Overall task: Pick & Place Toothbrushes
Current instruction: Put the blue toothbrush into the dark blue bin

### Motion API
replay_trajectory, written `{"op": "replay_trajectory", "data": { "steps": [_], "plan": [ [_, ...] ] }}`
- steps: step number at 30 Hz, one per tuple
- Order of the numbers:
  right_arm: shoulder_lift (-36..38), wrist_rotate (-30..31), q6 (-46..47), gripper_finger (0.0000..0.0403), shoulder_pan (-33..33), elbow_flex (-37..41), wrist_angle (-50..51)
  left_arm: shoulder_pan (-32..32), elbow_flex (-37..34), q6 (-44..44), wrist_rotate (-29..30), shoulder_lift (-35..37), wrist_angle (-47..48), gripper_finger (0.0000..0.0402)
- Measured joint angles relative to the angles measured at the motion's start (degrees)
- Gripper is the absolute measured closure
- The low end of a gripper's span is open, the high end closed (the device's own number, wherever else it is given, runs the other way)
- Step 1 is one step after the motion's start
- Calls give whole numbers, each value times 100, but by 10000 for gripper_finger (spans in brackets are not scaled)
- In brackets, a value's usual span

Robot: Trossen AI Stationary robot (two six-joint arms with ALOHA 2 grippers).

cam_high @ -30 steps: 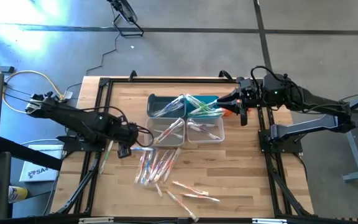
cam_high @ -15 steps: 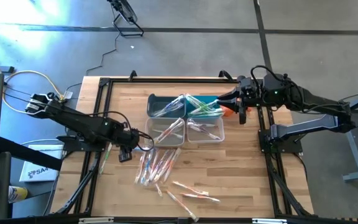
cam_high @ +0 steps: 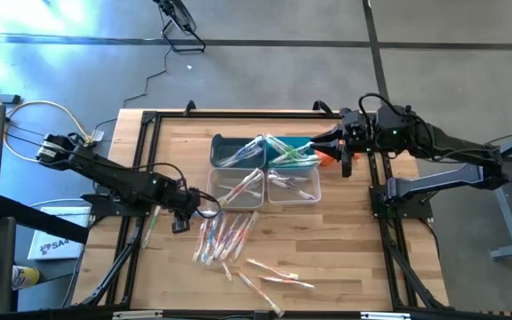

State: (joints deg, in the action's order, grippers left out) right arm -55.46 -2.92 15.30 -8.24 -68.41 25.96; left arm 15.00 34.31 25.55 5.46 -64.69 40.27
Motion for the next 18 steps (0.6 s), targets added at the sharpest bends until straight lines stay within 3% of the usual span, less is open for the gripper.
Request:
{"op": "replay_trajectory", "data": {
  "steps": [18],
  "plan": [
    [0,0,8,322,0,1,0,0,-924,23,128,8,-984,238]
  ]
}}
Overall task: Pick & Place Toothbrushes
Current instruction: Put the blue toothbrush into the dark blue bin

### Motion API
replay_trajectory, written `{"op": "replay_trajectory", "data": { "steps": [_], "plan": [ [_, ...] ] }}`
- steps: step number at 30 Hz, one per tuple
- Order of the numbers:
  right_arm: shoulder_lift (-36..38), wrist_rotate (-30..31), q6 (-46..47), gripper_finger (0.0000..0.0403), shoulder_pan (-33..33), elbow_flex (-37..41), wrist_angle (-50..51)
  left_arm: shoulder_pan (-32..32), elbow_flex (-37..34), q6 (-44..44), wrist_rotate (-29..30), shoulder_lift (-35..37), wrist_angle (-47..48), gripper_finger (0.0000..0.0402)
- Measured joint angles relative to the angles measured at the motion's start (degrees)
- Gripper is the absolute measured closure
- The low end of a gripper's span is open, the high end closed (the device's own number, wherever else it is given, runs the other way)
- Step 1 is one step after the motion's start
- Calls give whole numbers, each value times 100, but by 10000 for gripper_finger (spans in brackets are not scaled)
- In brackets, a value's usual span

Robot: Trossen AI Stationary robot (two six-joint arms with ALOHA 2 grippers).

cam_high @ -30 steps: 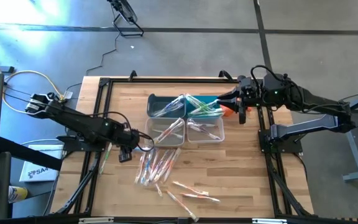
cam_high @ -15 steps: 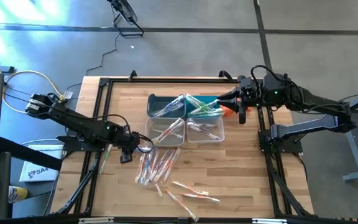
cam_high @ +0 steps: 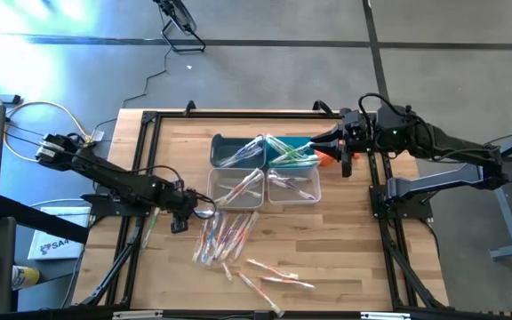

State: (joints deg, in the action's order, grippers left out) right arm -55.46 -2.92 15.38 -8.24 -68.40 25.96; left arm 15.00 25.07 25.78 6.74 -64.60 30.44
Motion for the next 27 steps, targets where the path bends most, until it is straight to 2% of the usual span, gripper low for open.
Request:
{"op": "replay_trajectory", "data": {
  "steps": [14,27],
  "plan": [
    [0,0,-17,322,-1,-2,0,2,-34,-88,-63,-2,-28,246],
    [0,0,-20,322,0,-1,0,0,-38,-168,-321,-6,-70,357]
  ]
}}
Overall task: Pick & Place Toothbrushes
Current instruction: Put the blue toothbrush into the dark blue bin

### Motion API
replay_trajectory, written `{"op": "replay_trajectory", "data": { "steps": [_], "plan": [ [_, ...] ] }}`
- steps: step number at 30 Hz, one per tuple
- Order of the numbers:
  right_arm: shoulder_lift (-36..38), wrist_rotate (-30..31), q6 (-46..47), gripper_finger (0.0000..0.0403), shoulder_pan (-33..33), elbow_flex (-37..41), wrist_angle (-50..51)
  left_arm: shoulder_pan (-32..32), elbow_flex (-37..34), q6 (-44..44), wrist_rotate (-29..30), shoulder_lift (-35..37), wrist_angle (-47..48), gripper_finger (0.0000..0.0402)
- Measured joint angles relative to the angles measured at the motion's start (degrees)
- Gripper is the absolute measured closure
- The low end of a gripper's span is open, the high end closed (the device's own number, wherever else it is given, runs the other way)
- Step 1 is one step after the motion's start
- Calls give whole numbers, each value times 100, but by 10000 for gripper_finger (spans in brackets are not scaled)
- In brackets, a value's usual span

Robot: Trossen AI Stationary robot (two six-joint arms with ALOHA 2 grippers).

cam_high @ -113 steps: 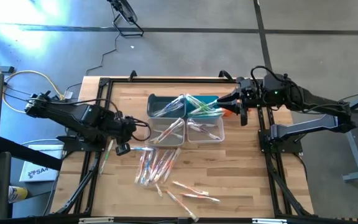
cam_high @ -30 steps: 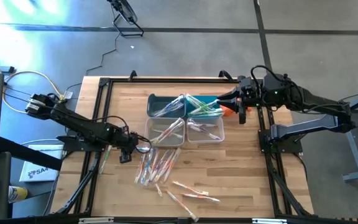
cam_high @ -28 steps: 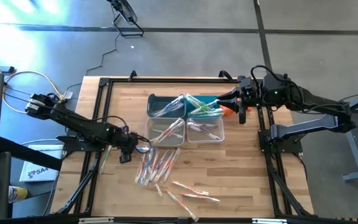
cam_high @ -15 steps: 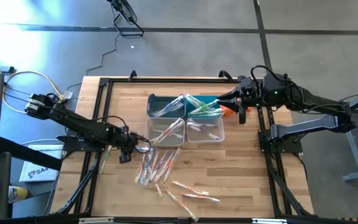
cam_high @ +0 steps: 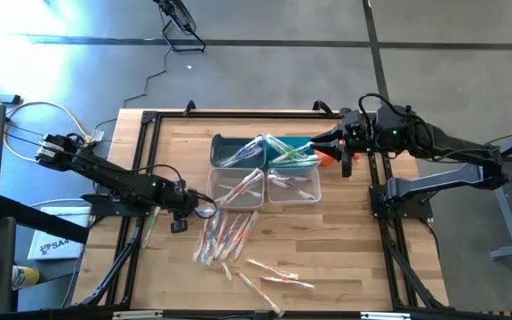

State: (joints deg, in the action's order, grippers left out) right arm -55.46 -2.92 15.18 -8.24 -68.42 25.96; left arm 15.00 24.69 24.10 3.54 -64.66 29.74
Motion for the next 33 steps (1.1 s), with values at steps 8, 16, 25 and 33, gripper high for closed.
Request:
{"op": "replay_trajectory", "data": {
  "steps": [8,16,25,33],
  "plan": [
    [0,0,-2,322,0,-1,0,1,123,-19,-431,-14,135,393],
    [0,0,-2,322,-1,1,1,4,791,-444,-451,-13,883,398],
    [0,0,-44,322,0,1,6,4,1830,-686,-425,-11,1393,399],
    [0,0,-44,322,-1,0,6,1,2931,-795,-111,-9,1584,399]
  ]
}}
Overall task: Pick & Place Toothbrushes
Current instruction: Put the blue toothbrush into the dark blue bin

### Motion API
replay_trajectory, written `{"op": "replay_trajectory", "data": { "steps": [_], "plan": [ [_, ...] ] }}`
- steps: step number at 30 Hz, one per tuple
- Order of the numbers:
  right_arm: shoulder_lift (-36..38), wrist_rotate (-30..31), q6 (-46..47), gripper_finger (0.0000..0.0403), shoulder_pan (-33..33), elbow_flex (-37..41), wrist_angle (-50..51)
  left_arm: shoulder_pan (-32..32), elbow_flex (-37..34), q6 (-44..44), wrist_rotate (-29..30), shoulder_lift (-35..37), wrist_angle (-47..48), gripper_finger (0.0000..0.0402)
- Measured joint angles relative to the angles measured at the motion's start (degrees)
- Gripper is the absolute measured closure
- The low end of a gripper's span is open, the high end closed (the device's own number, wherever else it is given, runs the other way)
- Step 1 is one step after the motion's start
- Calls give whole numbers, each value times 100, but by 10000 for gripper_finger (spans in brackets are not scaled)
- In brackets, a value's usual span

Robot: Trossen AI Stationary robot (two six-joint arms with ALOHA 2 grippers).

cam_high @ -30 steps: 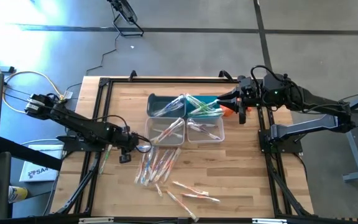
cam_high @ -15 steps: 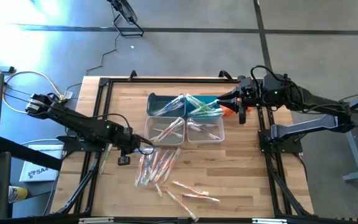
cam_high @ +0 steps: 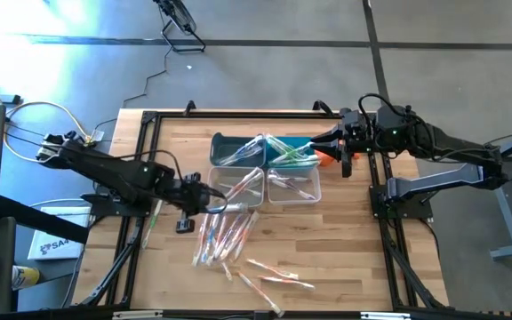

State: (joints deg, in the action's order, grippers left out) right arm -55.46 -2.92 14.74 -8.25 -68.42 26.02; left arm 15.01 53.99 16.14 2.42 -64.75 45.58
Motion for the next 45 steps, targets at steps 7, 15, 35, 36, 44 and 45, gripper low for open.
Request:
{"op": "replay_trajectory", "data": {
  "steps": [7,15,35,36,44,45],
  "plan": [
    [-2,0,0,322,0,0,-2,-1,910,54,834,2,140,400],
    [0,-4,0,322,0,1,-2,-3,1746,58,1217,7,186,400],
    [-2,-4,-2,322,1,1,-4,-1123,1959,-471,1152,-68,458,400],
    [-2,-4,-2,322,0,2,-4,-1237,1959,-547,1087,-94,431,400],
    [-2,-4,-4,322,2,0,13,-2058,1959,-1326,632,-577,385,400],
    [-2,-2,-4,322,0,1,23,-2155,1959,-1445,566,-662,387,400]
  ]
}}
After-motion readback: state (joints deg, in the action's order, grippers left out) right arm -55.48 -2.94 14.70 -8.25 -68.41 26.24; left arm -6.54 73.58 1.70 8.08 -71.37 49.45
